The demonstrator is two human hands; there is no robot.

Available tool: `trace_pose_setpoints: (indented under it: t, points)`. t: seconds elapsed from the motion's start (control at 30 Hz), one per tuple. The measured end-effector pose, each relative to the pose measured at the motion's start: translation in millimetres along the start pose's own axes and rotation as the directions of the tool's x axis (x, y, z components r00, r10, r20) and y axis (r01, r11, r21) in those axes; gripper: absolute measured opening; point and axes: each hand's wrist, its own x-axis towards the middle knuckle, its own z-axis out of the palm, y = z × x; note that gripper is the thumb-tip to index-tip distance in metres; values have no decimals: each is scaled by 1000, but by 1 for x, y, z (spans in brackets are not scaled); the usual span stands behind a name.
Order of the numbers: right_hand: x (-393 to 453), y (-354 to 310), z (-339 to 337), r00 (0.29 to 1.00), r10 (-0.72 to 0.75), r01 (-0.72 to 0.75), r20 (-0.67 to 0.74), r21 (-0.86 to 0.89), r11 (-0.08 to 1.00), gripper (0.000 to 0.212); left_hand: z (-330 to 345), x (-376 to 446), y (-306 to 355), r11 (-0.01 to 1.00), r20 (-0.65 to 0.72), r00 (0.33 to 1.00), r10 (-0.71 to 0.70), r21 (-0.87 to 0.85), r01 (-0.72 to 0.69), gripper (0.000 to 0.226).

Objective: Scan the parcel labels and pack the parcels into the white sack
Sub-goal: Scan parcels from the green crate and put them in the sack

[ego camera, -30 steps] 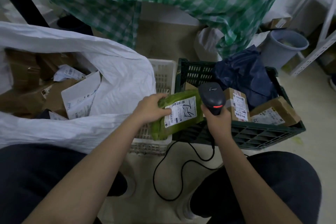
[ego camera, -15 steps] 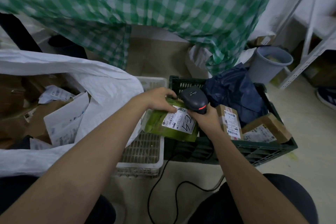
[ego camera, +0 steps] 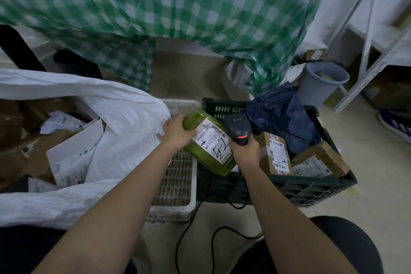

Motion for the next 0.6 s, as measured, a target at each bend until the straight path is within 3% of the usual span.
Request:
trace_pose_setpoints:
  t: [0.13,0.27,0.4,0.5,0.6]
  points:
    - [3,3,-5,996,91,-90,-20,61,994,10,-3,-6,-2,966,172,983,59,-260,-13,62]
    - [4,3,-9,991,133,-129,-21,117,985,31,1,-14,1,941,37,993,109,-326,-92,65]
    - [0,3,-10,980,200,-187,-26,252,949,32,5,-20,5,915,-46,997,61,-395,-74,71]
    - [-8,8,-8,969,243,-239,30,330,913,35,6,-26,7,892,-28,999,36,-450,-45,68]
    - [-17,10,-3,957,288,-280,39,388,878,32,8,-31,0,883,109,994,29,-468,26,83]
